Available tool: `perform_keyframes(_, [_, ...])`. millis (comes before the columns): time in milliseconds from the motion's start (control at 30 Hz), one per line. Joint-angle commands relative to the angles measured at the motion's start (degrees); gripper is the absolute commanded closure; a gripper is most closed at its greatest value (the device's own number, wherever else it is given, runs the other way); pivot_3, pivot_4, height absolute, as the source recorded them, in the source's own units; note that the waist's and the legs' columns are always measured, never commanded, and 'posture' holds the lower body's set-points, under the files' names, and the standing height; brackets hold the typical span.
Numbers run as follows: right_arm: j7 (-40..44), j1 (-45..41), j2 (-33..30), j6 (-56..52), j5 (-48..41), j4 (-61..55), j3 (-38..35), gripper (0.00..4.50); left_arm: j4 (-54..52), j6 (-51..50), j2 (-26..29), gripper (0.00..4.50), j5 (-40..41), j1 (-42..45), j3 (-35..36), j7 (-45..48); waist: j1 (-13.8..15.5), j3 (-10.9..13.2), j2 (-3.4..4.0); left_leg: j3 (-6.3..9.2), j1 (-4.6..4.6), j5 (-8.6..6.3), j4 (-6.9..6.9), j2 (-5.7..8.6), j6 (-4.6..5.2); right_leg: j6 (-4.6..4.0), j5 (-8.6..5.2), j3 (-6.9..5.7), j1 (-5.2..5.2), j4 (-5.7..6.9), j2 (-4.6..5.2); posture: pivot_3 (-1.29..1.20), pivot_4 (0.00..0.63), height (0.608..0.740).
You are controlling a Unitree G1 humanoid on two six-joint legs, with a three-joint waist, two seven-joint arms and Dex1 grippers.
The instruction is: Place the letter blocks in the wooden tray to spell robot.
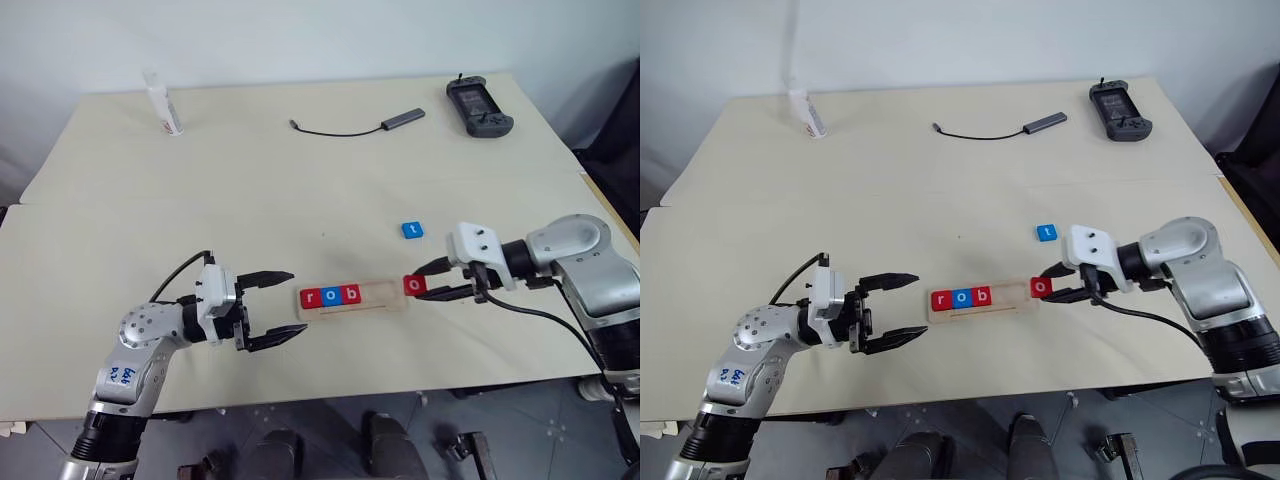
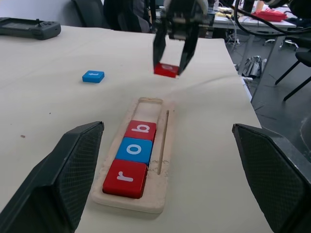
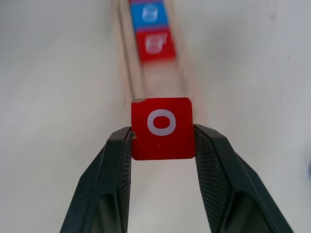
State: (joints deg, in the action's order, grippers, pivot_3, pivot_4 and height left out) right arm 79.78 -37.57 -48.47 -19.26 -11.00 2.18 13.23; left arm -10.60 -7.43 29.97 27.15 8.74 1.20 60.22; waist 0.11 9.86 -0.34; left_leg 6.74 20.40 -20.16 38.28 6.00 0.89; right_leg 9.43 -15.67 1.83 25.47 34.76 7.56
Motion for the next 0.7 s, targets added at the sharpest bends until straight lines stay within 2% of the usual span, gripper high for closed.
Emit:
perform_keyframes(33, [-2.01,-1.41,2.21,-1.79,1.70,-0.86,1.82,3.05,-2.42,0.49,-0.07,0.00,0.69,-0.22,0.39,-0.54,-0.01,0.00,0.00,0.00,0.01,0.00,0.00,0.00,0.00,0.00,0.00,0.00,0.01,0.00,0.00,0.00,0.150,0.740])
perform_keyframes(267, [-3.55,-3.22,6.98,2.46,5.47,3.71,5.13,3.05,-3.90,0.45,0.71,0.00,0.91,-1.70,1.37,-1.45,-0.07,0.00,0.00,0.05,0.03,0.00,-0.01,0.07,0.01,-0.01,0.00,-0.03,0.02,0.02,0.04,0.00,0.150,0.740])
perform_keyframes(400, [-3.35,-3.48,8.43,1.24,5.46,3.96,5.34,3.05,-4.47,0.53,0.99,0.00,1.02,-2.50,1.91,-1.80,-0.14,0.00,0.00,0.06,0.03,0.00,-0.02,0.05,0.01,-0.01,0.00,-0.04,0.02,0.07,0.03,0.00,0.150,0.740])
perform_keyframes(633, [-4.25,-3.59,8.20,1.39,4.63,3.09,3.18,0.67,-4.28,0.96,1.04,0.00,1.00,-2.92,2.24,-1.73,-0.14,0.00,0.00,0.06,0.03,0.00,-0.01,0.05,0.01,-0.01,0.00,-0.04,0.02,0.06,0.02,0.00,0.150,0.740])
perform_keyframes(700, [-3.71,-3.11,6.81,0.96,3.90,2.06,2.11,0.67,-4.13,1.15,1.01,0.00,0.97,-3.00,2.31,-1.64,-0.12,0.00,0.00,0.06,0.03,0.00,0.00,0.05,0.01,-0.01,0.00,-0.04,0.02,0.06,0.03,0.00,0.150,0.740])
